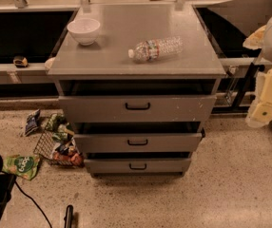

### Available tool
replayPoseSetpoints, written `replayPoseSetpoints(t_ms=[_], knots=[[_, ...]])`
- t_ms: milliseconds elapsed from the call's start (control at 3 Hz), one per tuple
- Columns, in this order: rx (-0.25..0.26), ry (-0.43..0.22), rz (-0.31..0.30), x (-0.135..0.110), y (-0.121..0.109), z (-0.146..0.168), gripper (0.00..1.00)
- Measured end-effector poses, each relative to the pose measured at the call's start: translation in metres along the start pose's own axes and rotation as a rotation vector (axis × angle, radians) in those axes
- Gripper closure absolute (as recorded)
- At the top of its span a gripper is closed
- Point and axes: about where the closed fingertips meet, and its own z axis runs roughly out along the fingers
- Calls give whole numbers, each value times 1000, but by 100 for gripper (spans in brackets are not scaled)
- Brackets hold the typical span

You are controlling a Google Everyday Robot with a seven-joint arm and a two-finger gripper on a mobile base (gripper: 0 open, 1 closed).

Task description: Open top drawer

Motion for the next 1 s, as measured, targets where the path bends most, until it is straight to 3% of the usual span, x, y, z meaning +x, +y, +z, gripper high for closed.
replayPoseSetpoints(t_ms=[333, 1000], knots=[[2, -10, -9, -1, 0, 5, 0], [-98, -127, -99, -17, 14, 90, 0]])
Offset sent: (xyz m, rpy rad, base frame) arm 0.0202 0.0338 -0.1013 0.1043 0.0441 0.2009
